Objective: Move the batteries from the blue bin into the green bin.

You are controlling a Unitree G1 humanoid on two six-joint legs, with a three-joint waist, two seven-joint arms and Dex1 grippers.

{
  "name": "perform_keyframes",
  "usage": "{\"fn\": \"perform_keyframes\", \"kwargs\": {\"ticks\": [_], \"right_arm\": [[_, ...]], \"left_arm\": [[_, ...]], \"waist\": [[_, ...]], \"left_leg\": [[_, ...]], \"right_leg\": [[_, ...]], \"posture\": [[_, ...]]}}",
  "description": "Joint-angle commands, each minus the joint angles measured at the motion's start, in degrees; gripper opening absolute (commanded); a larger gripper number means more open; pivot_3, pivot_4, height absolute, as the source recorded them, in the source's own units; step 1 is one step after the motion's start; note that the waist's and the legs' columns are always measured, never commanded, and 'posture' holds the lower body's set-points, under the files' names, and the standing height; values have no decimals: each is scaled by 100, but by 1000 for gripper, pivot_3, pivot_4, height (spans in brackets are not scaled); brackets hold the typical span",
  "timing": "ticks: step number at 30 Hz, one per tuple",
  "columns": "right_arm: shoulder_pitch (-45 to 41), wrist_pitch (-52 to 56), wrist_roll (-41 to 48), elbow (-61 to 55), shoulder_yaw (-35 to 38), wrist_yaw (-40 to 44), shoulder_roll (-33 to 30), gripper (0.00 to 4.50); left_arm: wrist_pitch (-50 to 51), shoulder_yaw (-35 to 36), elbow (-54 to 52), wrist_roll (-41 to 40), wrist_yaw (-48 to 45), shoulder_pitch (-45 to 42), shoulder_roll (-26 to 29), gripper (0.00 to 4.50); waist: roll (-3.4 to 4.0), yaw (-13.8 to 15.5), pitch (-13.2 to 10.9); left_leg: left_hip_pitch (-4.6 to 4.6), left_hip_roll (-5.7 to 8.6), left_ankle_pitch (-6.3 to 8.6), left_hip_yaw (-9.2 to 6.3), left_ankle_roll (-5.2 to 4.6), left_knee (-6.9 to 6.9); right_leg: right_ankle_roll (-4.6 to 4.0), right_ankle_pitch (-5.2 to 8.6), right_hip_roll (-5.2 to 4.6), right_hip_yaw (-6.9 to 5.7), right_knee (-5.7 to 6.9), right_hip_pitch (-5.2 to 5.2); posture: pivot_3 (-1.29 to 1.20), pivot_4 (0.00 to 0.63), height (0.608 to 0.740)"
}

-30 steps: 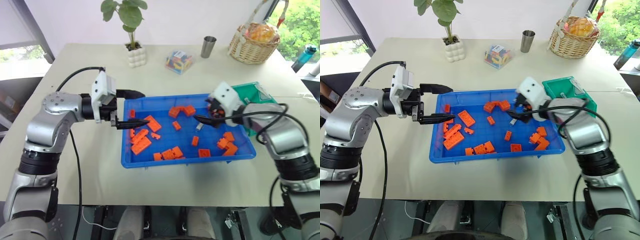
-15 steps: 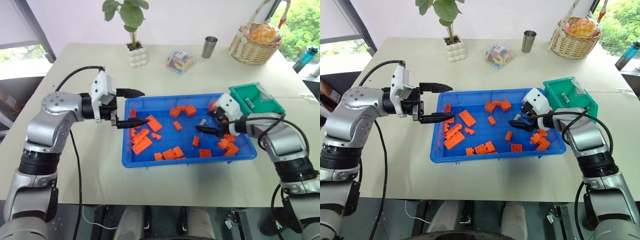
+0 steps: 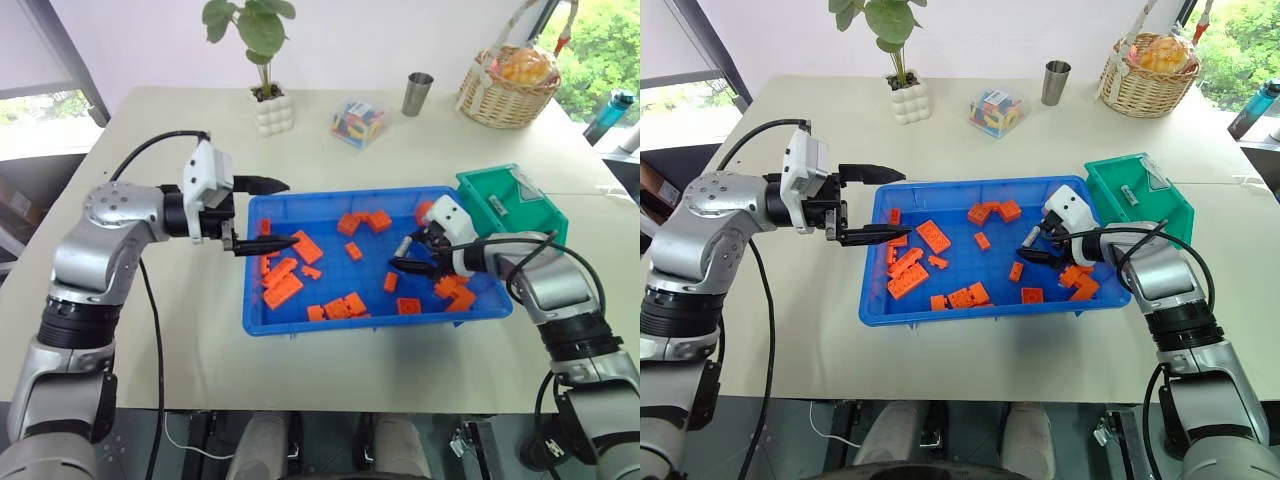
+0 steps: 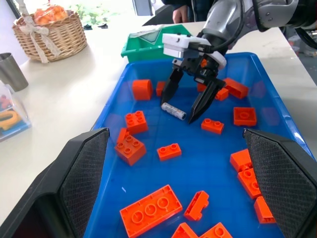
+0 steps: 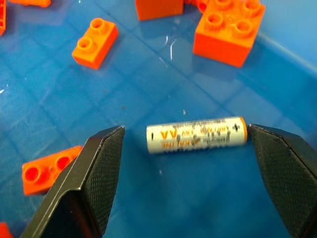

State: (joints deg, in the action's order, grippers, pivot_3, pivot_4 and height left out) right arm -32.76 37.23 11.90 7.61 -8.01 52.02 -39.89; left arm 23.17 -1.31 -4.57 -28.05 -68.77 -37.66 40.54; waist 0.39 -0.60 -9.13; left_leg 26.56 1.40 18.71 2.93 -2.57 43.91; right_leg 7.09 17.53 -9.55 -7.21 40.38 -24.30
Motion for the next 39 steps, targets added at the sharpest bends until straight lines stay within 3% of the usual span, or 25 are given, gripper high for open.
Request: {"fn": "perform_keyframes", "kwargs": {"ticks": [1,2,6,13,19,23,24,26,32,39], "right_arm": [[-90,-142,-76,32,3,28,31,4077],[-87,-172,-89,41,22,6,45,4077],[-85,-179,-107,-140,114,-86,14,2316],[-491,159,16,-463,1028,-611,-375,2248],[-806,-1,-190,179,1636,-1024,-1056,2248],[-583,-55,-269,540,1834,-1183,-1272,2248],[-533,-41,-243,548,1866,-1193,-1270,3294],[-434,-103,-306,556,1861,-1292,-1274,4268],[78,-204,19,-7,2322,-927,-1563,4396],[2158,-738,978,-947,3842,1464,-2544,4396]], "left_arm": [[-111,103,-61,-9,-23,-104,21,4500],[-110,109,-66,-10,-18,-100,24,4500],[-105,136,-88,-15,-6,-63,43,4500],[-83,192,-102,-33,15,38,83,4500],[-99,210,-26,-34,-28,70,93,4500],[-166,162,168,11,-68,-62,41,4500],[-182,147,207,20,-78,-90,27,4500],[-214,118,280,32,-115,-148,4,4500],[-218,157,459,32,-230,-215,52,4500],[-36,584,658,-125,-344,-159,529,4500]], "waist": [[0,-3,0],[0,-6,0],[0,-6,0],[3,1,-2],[2,9,-1],[2,-8,-1],[2,-15,-1],[3,-19,-2],[3,20,-2],[2,94,-2]], "left_leg": [[0,0,0,0,0,0],[0,0,0,1,0,0],[0,-1,0,0,0,-1],[2,0,0,1,0,1],[0,0,0,-1,0,-1],[-1,-1,0,3,0,-2],[-1,-2,0,5,0,-3],[1,-2,0,8,0,-4],[3,-1,0,6,0,-2],[4,-3,0,7,-1,-2]], "right_leg": [[0,0,0,0,0,0],[0,0,0,0,0,0],[0,0,0,0,0,0],[0,0,-1,0,0,-1],[0,0,-1,-1,-1,2],[0,0,-1,-1,-1,2],[0,0,-1,-1,-1,1],[0,0,-2,-1,-1,-2],[0,0,-4,-1,-1,-2],[1,0,0,-2,-7,-1]], "posture": [[0,150,665],[0,150,665],[0,150,665],[0,150,665],[0,150,665],[0,150,665],[0,150,665],[0,150,665],[0,150,665],[0,150,665]]}}
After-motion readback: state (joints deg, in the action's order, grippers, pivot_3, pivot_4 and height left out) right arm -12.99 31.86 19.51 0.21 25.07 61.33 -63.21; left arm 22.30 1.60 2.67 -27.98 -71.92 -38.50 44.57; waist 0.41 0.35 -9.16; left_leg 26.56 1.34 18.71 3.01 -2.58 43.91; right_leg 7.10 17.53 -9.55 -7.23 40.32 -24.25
